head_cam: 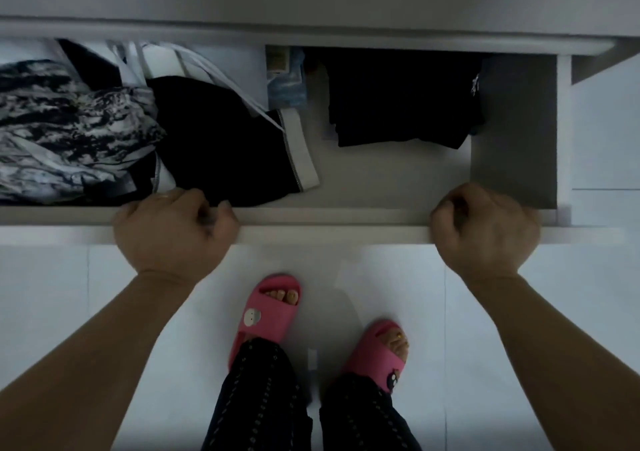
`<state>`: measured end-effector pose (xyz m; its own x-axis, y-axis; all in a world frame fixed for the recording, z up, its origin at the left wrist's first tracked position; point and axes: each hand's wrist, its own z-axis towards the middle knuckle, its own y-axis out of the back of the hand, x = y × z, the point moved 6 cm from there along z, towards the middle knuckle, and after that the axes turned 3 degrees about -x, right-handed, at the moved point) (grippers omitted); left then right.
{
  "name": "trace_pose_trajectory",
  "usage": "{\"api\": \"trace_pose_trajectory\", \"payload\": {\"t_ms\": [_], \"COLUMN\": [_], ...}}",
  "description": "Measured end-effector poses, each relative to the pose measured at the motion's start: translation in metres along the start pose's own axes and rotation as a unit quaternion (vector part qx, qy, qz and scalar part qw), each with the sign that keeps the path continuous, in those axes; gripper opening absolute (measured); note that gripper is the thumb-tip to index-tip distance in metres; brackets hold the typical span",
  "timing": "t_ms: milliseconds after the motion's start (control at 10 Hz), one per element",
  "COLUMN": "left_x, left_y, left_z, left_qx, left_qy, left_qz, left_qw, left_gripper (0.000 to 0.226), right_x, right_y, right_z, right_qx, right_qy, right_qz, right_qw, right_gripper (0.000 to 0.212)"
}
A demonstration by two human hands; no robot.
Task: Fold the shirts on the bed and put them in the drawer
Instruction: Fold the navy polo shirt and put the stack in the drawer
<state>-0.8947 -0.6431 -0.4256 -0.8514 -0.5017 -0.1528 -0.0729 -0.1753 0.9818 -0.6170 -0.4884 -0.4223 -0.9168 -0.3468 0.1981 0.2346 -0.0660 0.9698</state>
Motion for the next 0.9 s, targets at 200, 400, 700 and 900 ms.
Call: {"api": "trace_pose_trajectory", "payload": {"t_ms": [200,400,700,900], "left_x": [0.000,-0.023,-0.022,-0.035], "left_y": [-0.002,-0.010,-0.039,0.008], "left_z": [0.059,0.037,0.087,0.097], "left_qx": [-0.028,-0.011,0.177,0.204], "left_qy": [0.056,0.022,0.046,0.064], "left_qz": [-0.013,-0.085,-0.058,-0.123], "left_qw": [0.998,0.996,0.981,0.969], "left_gripper": [0.052,0.059,0.065,0.059], "right_x": [0.010,0.038,0.037,0.045], "right_y": [-0.013,-0.019,-0.032,0.019], "right_z": [0.057,0.030,0.085,0.078], "right_qx": [-0.007,0.037,0.220,0.259], "right_qy": [-0.034,-0.059,0.012,-0.001], "right_qz": [-0.008,0.154,0.078,0.162], "right_qw": [0.999,0.986,0.972,0.952], "right_gripper": [0.047,0.060,0.085,0.070]}}
